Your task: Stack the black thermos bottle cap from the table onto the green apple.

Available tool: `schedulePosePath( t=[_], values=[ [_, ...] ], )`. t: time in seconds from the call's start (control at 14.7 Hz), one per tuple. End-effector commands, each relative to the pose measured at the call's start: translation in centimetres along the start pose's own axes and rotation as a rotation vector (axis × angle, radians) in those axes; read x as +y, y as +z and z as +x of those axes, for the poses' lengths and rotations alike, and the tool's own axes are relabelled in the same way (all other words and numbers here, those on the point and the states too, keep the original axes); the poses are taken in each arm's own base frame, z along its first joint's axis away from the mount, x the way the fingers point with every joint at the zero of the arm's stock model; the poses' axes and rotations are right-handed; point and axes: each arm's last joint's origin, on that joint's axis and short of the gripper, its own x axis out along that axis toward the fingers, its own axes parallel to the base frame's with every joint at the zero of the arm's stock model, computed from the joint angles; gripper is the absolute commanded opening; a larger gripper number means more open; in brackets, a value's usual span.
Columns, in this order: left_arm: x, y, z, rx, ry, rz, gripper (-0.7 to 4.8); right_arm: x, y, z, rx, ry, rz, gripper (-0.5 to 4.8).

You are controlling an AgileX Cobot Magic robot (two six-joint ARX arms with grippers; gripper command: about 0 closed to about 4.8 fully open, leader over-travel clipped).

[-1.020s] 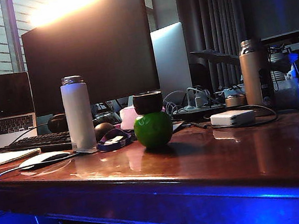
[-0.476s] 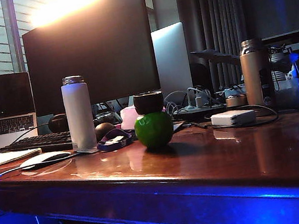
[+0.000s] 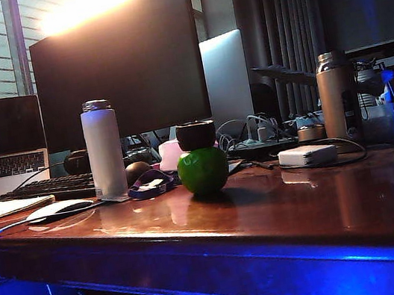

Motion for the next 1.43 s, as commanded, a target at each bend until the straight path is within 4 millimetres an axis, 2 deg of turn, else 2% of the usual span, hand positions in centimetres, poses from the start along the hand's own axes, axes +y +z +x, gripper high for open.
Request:
schedulePosePath(
  t=[0.07, 0.27, 0.54, 0.68, 1.16, 1.43],
  values=[
    [-0.7, -3.6, -0.2, -0.104, 0.119, -0.016, -0.04, 0.0, -1.5, -0.4, 0.014, -0.005, 0.001, -0.01],
    [-1.1, -7.8, 0.0, -0.118, 0.261, -0.131, -0.04, 0.0, -2.4, -0.5, 0.080, 0.002, -0.024, -0.01],
    [-1.4, -12.6, 1.5, -0.052, 0.251, -0.188, -0.04, 0.1, -3.1, -0.4, 0.096, -0.002, -0.012, -0.01],
    [-1.4, -13.6, 2.0, -0.045, 0.250, -0.183, -0.04, 0.4, -4.4, -0.1, 0.114, 0.001, -0.018, -0.01],
    [-1.2, -14.6, 2.2, -0.011, 0.340, -0.137, -0.04, 0.8, -8.5, -0.1, 0.143, 0.001, -0.002, -0.01],
    [-1.5, -17.3, 2.9, 0.072, 0.330, -0.164, -0.03, 1.0, -10.2, 0.0, 0.195, 0.009, -0.019, -0.01]
  ],
)
